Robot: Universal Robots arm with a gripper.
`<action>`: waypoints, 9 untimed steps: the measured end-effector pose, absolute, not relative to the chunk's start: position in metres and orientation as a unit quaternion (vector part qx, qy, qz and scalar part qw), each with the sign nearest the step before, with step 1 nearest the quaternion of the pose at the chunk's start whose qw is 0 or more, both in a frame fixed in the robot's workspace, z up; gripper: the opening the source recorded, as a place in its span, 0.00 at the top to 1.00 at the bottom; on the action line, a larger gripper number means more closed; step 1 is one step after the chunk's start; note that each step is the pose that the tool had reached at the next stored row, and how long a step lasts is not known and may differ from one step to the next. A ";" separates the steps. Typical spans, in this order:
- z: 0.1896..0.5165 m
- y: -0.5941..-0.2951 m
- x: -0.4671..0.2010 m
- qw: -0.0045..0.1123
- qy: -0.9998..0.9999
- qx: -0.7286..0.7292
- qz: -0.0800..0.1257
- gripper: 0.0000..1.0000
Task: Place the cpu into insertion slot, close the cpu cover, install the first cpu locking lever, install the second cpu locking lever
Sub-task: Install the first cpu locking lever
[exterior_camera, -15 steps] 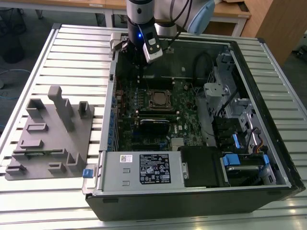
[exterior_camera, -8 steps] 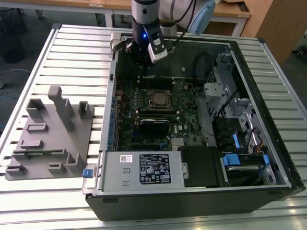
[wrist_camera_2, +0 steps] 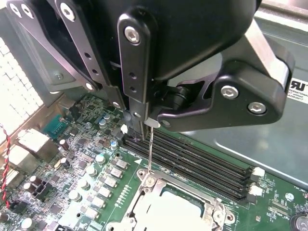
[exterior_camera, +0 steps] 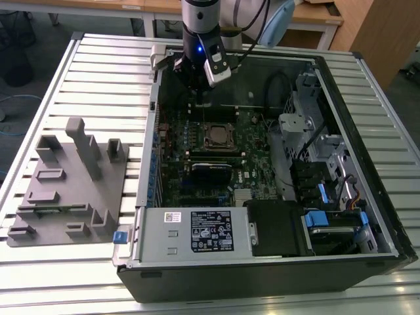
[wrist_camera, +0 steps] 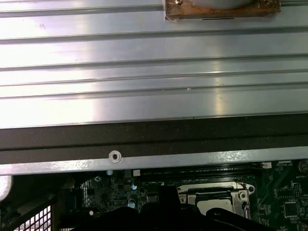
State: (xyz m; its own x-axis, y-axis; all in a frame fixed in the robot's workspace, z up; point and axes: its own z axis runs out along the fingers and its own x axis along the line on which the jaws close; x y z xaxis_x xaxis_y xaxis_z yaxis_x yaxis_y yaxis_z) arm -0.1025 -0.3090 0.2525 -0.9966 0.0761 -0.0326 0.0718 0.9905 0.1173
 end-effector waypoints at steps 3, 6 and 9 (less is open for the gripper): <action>0.253 -0.309 -0.102 0.019 0.997 0.037 0.058 0.90; 0.252 -0.309 -0.100 0.019 0.997 0.037 0.058 0.90; 0.252 -0.309 -0.096 0.018 0.997 0.037 0.058 0.90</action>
